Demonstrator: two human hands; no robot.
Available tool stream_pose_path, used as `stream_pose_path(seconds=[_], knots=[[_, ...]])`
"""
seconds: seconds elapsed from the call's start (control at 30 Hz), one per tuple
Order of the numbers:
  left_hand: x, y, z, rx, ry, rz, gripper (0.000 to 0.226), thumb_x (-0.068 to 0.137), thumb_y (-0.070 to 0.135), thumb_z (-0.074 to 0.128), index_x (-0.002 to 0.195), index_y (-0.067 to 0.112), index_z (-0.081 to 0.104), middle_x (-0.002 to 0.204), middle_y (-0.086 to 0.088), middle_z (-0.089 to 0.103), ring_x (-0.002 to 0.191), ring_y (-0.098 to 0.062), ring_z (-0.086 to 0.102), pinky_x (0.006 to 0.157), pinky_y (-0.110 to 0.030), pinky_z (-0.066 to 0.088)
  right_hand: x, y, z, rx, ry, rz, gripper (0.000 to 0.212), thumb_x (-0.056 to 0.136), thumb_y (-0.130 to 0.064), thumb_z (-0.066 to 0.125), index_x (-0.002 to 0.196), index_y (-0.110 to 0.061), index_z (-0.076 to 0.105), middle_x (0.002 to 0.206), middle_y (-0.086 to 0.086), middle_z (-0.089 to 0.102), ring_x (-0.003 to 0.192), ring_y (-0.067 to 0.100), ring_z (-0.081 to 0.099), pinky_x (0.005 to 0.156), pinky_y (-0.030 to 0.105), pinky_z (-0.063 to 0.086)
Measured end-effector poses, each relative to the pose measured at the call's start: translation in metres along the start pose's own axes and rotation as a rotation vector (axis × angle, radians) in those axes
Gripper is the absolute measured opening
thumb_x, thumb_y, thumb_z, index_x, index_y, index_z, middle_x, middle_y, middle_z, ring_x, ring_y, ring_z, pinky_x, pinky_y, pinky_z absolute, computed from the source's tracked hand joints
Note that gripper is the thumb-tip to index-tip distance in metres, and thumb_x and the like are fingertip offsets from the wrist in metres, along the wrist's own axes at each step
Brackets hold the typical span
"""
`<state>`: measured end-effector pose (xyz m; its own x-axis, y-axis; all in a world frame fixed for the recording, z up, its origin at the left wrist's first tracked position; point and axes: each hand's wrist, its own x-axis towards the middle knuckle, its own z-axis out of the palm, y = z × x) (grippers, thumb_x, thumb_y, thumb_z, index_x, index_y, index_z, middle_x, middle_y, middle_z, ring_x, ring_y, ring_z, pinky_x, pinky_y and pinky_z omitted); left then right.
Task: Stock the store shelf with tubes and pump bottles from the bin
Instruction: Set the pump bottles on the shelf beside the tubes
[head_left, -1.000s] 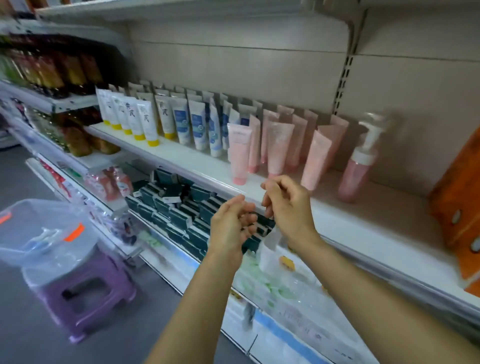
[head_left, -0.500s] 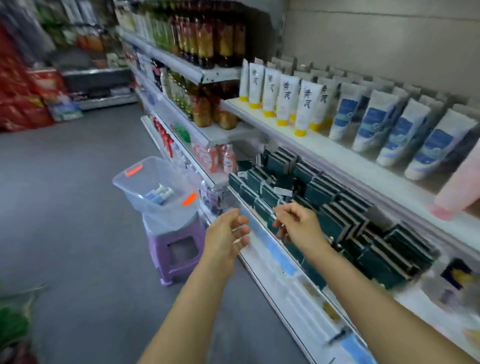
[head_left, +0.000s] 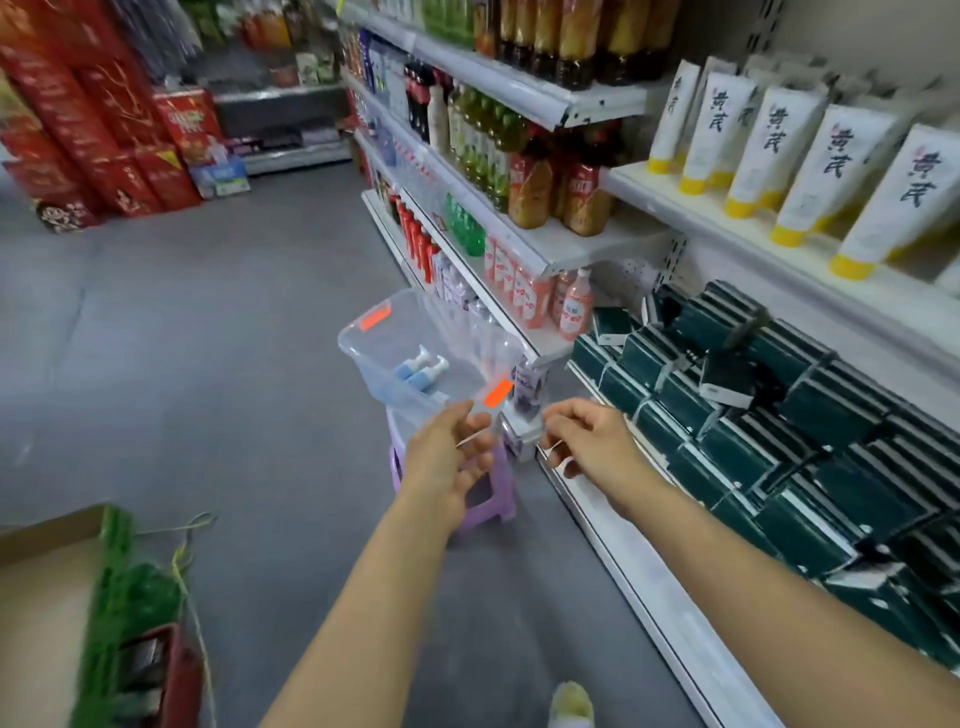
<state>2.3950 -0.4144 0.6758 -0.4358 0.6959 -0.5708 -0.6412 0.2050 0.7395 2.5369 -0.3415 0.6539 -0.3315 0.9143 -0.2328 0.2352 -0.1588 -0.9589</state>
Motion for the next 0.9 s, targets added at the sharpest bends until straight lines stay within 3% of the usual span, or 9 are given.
stream_pose_path(seconds=[0.07,0.27,0.5,0.77,0.9], knots=[[0.015,0.012,-0.012,-0.015,0.026,0.007,0.017,0.092,0.018,0.06,0.108,0.011,0.064,0.079,-0.001,0.068,0.061,-0.014,0.058,0.057,-0.026,0.047,0.02,-0.004,0.018,0.001,-0.02,0.012,0.013,0.094,-0.005,0.052,0.093,-0.009,0.065,0.067,0.006,0.063,0.049,0.015,0.052,0.043,0.02,0.037],[0.074,0.055,-0.043,-0.021,0.099,0.042,0.01,0.094,0.018,0.056,0.096,0.012,0.065,0.076,-0.001,0.065,0.062,-0.015,0.055,0.062,-0.027,0.045,0.092,-0.019,0.081,0.053,-0.096,0.089,0.012,0.095,-0.007,0.052,0.098,-0.008,0.064,0.071,0.007,0.063,0.046,0.011,0.053,0.045,0.019,0.036],[0.187,0.104,-0.05,-0.014,0.16,-0.004,0.012,0.092,0.017,0.057,0.097,0.01,0.066,0.067,0.001,0.063,0.062,-0.015,0.053,0.064,-0.029,0.046,0.201,-0.024,0.124,0.086,-0.119,0.202,0.013,0.095,-0.01,0.053,0.098,-0.005,0.064,0.075,0.011,0.064,0.053,0.017,0.055,0.042,0.017,0.038],[0.304,0.149,-0.03,0.143,0.156,-0.039,0.01,0.093,0.016,0.054,0.088,0.014,0.063,0.072,-0.002,0.063,0.062,-0.016,0.054,0.058,-0.025,0.044,0.312,-0.018,0.158,0.076,-0.103,0.33,0.012,0.094,-0.011,0.054,0.097,-0.006,0.064,0.072,0.008,0.065,0.052,0.016,0.056,0.043,0.019,0.04],[0.366,0.16,-0.033,0.247,0.152,-0.022,0.011,0.095,0.016,0.052,0.094,0.015,0.063,0.081,-0.004,0.063,0.063,-0.016,0.056,0.059,-0.026,0.046,0.352,0.0,0.172,0.088,-0.082,0.419,0.013,0.094,-0.014,0.056,0.099,-0.006,0.065,0.072,0.008,0.064,0.054,0.017,0.056,0.045,0.02,0.042]])
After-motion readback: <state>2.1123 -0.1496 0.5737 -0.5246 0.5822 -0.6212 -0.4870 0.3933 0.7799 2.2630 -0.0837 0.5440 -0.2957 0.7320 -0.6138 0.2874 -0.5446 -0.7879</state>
